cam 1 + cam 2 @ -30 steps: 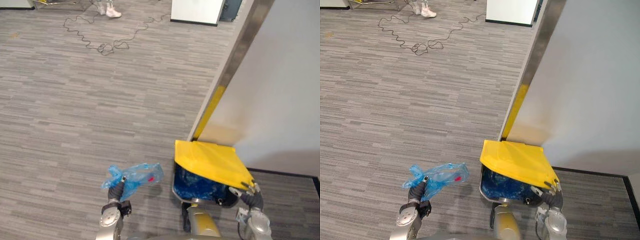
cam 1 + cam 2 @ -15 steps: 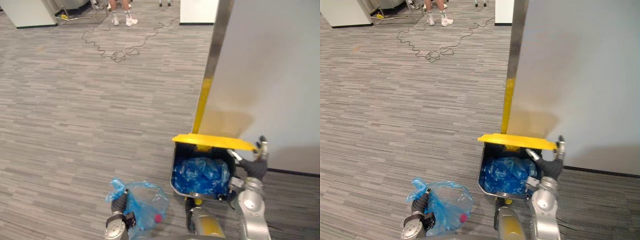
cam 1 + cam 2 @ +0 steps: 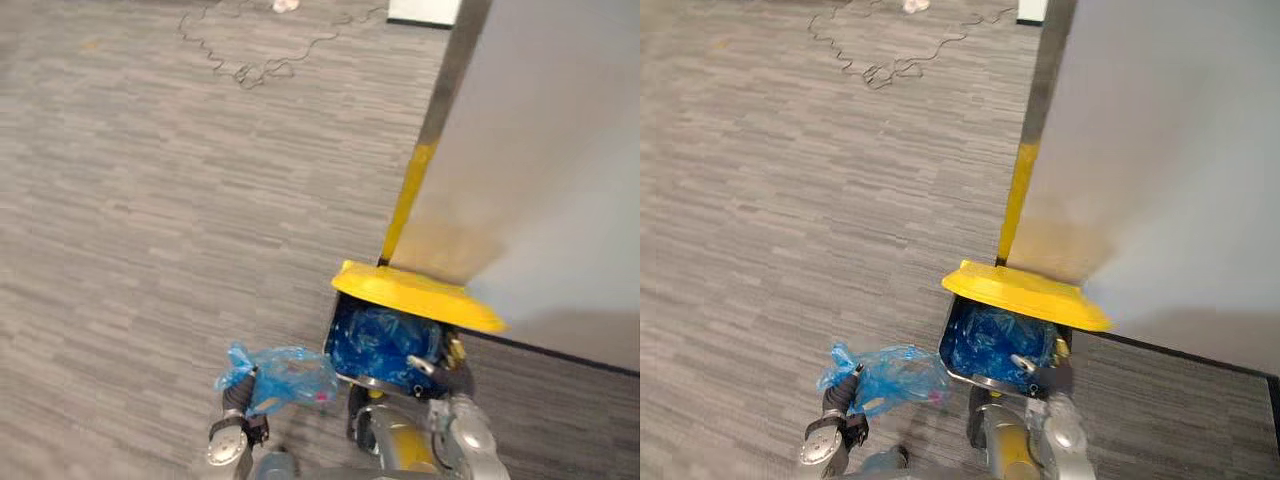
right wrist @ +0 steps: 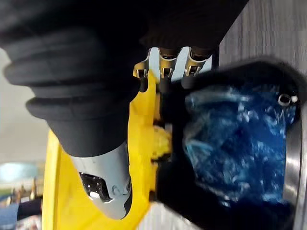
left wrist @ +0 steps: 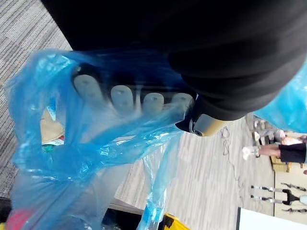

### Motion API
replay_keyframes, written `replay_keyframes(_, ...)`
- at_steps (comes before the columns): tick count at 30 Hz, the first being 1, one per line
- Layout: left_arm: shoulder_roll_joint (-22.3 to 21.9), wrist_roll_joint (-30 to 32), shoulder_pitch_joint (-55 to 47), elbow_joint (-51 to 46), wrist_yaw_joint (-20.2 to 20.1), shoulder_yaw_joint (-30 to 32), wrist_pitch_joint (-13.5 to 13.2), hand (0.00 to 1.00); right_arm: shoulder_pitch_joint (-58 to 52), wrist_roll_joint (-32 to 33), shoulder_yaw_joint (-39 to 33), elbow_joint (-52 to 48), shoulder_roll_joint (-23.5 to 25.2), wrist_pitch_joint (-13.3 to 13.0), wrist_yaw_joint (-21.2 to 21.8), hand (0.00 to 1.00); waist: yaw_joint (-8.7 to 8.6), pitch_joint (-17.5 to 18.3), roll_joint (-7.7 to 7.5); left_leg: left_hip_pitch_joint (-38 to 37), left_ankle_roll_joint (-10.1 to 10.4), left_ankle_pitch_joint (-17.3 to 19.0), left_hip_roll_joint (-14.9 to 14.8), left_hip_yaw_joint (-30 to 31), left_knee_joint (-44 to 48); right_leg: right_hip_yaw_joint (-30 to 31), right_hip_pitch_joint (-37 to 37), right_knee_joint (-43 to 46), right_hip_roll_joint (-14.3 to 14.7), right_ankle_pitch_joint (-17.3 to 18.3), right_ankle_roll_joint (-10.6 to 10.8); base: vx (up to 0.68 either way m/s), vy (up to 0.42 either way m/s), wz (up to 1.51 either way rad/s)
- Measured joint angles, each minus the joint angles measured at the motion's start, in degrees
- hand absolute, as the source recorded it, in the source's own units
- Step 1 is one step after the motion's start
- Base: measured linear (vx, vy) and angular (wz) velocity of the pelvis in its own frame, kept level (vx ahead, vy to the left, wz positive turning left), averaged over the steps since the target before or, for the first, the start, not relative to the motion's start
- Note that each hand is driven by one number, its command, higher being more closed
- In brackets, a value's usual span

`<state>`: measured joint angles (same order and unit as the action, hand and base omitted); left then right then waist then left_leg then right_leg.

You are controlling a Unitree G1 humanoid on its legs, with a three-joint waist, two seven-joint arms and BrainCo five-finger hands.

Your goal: Gather rubbish on tea table into small bin, then transfer packed bag to large trash can.

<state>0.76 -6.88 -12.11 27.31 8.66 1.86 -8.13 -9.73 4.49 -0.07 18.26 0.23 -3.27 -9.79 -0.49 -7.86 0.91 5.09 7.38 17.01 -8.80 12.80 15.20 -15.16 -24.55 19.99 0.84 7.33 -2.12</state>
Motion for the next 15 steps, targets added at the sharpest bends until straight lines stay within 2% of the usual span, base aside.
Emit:
replay_keyframes(2,0.0,0.3,0.8,0.0,0.0,0.1,0.0,1.00,5.0,0.0,1.5,1.3,0.0,0.1,0.3,0.00,0.31,-0.1,-0.13,3.3,0.6,0.8,1.0,-0.7,6.2,-1.7,-0.5,-0.1,-0.3,0.0,-0.4,-0.02,-0.038,0.41)
replay_keyframes(3,0.0,0.3,1.3,0.0,0.0,0.2,0.0,1.00,8.0,0.0,2.1,1.4,-0.1,0.1,0.3,0.00,0.65,-0.5,-0.75,4.6,0.5,0.9,2.0,-1.5,8.0,-2.2,-0.8,0.0,-1.0,0.0,-0.5,-0.04,0.014,0.34)
replay_keyframes(5,-0.1,0.2,1.6,0.0,0.0,0.2,-0.1,1.00,12.7,-0.1,2.9,1.8,-0.6,0.1,0.2,0.00,1.42,-1.3,-1.11,5.2,-0.2,1.0,2.7,-2.2,8.1,-2.5,-1.2,0.3,-1.5,0.1,-0.6,-0.06,0.025,0.22)
replay_keyframes(7,0.1,-0.2,1.1,-0.2,0.1,0.3,-0.2,1.00,17.8,-0.1,3.3,1.8,-1.4,0.1,0.1,0.00,1.97,-2.0,-1.42,6.1,-0.4,1.1,2.8,-2.5,7.1,-1.8,-2.2,0.7,-1.9,-0.4,0.1,-0.10,0.001,-0.01)
replay_keyframes(8,0.2,-0.3,0.7,-0.7,0.1,0.3,-0.6,1.00,21.4,-0.1,3.5,1.8,-1.7,0.0,0.0,0.00,2.58,-2.4,-1.28,6.6,-0.5,1.1,3.0,-2.5,7.0,-0.6,-2.8,0.0,-1.6,-1.1,1.1,-0.10,-0.006,-0.08)
replay_keyframes(10,0.4,-0.6,0.5,-0.8,0.2,-0.1,-1.4,1.00,27.0,-0.1,3.2,3.0,-4.2,0.1,-0.2,0.00,3.27,-3.3,-0.98,7.3,-0.4,1.1,3.2,-1.7,6.3,0.8,-2.9,-2.0,-0.7,-2.5,1.4,-0.07,-0.006,0.04)
replay_keyframes(12,0.7,-1.6,0.7,-0.9,0.2,-0.2,-2.3,1.00,34.5,0.0,2.9,5.8,-9.8,0.1,-0.4,0.00,3.48,-4.2,-0.89,7.4,0.8,-0.4,3.9,-0.2,4.6,1.3,-3.4,-3.7,0.1,-3.5,1.2,0.01,-0.023,0.09)
replay_keyframes(13,0.8,-1.6,0.8,-0.9,0.2,-0.3,-2.5,1.00,36.1,0.0,2.8,5.8,-11.2,0.0,-0.6,0.00,3.58,-4.4,-0.95,7.5,0.8,-0.4,3.8,0.0,4.7,1.3,-3.3,-4.1,0.3,-3.9,1.0,0.05,-0.034,-0.05)
replay_keyframes(15,1.3,-2.5,1.2,-1.3,0.2,-1.5,-2.5,1.00,41.6,0.2,2.6,9.4,-16.1,-0.1,-1.6,0.00,2.97,-4.8,-0.87,8.1,1.2,-0.4,3.3,1.4,4.9,0.7,-3.1,-5.4,1.2,-4.2,0.9,0.06,-0.031,0.02)
